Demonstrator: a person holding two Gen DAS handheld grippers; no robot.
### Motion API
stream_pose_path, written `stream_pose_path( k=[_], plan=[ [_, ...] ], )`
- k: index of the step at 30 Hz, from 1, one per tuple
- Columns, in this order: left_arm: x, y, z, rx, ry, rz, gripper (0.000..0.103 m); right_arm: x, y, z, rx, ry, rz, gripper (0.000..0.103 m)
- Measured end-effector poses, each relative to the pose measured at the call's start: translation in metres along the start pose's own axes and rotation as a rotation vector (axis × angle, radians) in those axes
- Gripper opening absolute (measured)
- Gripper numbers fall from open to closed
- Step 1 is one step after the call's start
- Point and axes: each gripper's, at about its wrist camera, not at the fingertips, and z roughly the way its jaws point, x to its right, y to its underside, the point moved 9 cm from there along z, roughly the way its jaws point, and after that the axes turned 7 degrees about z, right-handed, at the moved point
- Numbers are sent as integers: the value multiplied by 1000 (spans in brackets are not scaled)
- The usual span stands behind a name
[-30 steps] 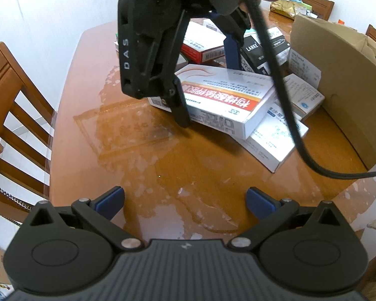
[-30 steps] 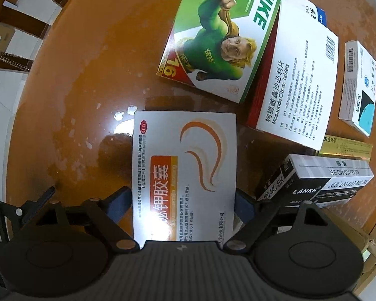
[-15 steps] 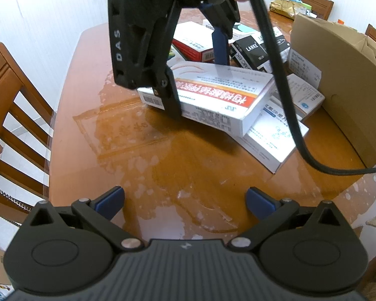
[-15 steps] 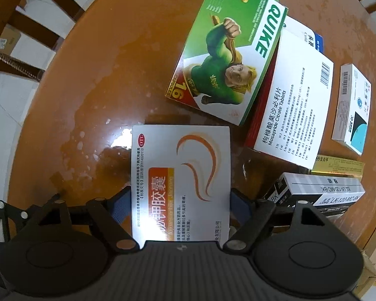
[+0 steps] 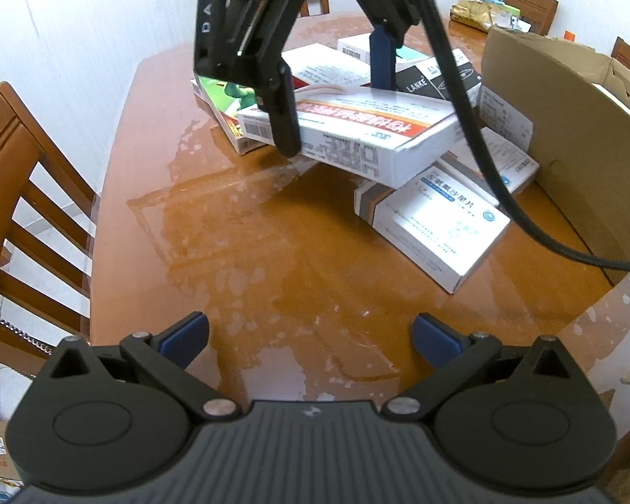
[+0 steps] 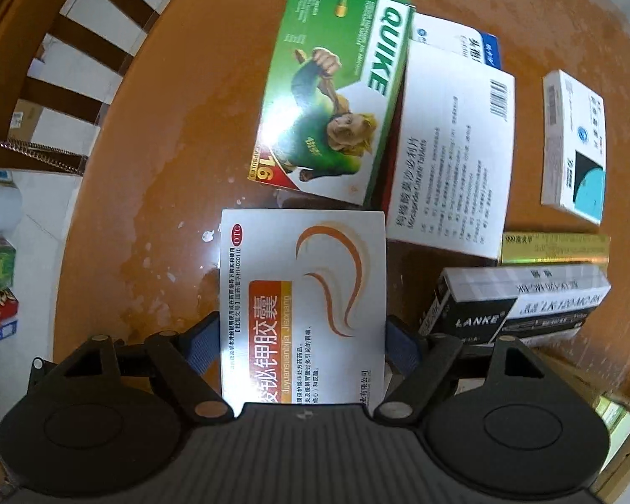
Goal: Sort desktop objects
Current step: 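Carry the white-red capsule box with the right gripper toward the cardboard box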
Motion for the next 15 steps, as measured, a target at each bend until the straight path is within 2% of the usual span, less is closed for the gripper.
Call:
stream_pose_path(
  k=[3, 7, 15],
  plan=[
    [3, -2, -2, 3, -9, 5, 103, 13, 16, -11, 4, -6, 5, 84],
    [7, -5, -5, 7, -16, 13, 103, -7, 30, -21, 14, -15, 5, 84],
    [20, -13, -11, 16, -28, 35, 103, -12, 47, -18, 48, -45, 10, 84]
  ],
)
